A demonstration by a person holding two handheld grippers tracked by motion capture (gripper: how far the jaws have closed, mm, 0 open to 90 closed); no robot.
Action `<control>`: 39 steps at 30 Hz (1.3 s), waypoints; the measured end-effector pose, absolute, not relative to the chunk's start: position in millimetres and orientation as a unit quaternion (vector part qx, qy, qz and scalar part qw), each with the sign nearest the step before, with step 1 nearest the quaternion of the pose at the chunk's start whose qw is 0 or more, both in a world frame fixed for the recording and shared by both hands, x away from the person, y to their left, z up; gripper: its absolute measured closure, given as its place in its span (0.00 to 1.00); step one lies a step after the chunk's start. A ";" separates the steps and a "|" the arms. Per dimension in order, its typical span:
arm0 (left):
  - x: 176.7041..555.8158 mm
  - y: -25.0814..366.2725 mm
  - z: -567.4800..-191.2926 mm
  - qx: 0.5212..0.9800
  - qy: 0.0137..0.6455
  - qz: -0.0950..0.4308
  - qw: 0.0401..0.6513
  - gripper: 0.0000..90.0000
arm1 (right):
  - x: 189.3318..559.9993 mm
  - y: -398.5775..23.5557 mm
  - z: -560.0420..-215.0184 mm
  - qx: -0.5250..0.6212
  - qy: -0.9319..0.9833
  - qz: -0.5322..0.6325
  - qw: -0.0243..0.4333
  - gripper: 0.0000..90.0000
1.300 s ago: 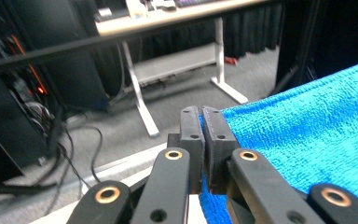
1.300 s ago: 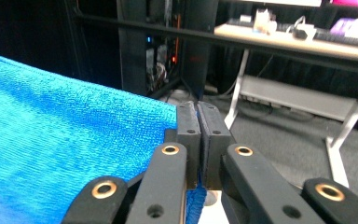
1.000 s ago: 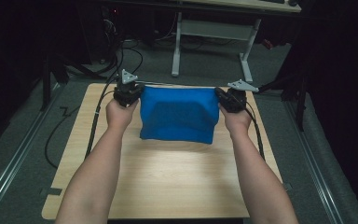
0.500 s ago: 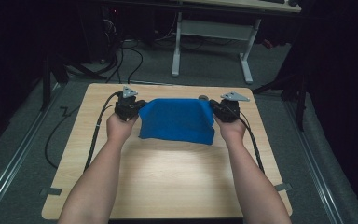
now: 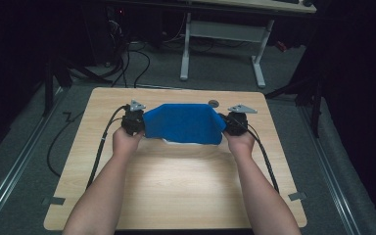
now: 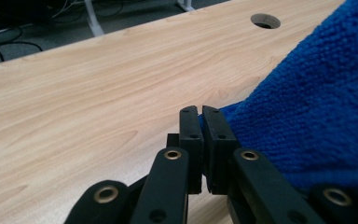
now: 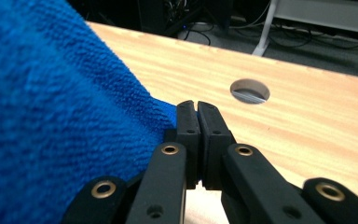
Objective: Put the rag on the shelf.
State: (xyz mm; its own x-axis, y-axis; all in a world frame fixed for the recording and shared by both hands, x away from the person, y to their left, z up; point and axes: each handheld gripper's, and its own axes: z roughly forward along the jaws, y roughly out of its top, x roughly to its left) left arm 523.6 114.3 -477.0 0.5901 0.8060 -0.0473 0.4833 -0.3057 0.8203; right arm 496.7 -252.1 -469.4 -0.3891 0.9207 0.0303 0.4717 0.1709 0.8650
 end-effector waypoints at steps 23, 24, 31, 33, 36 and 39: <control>518.0 122.9 -486.9 0.775 0.431 0.193 0.420 0.74 | 495.5 -255.4 -473.4 0.497 0.720 0.409 0.260 0.84; 518.3 124.9 -486.3 0.771 0.437 0.194 0.420 0.69 | 495.1 -257.0 -472.0 0.498 0.718 0.410 0.262 0.81; 515.6 138.3 -479.5 0.754 0.454 0.211 0.424 0.55 | 490.6 -269.6 -457.5 0.511 0.700 0.417 0.272 0.69; 514.0 143.4 -478.1 0.750 0.460 0.216 0.424 0.51 | 488.3 -272.4 -453.3 0.511 0.697 0.419 0.277 0.68; 511.3 152.0 -477.3 0.744 0.468 0.220 0.423 0.49 | 483.6 -274.9 -447.3 0.511 0.696 0.417 0.284 0.67; 507.5 160.8 -477.3 0.741 0.474 0.225 0.420 0.47 | 478.9 -276.9 -443.7 0.506 0.697 0.417 0.291 0.66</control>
State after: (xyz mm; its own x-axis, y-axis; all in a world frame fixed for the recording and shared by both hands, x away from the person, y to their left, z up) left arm 507.5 160.8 -477.3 0.4503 0.8905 -0.0647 0.5129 -0.1987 0.8351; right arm 478.9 -276.9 -443.7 -0.3186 0.9478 0.0156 0.4621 0.1409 0.8756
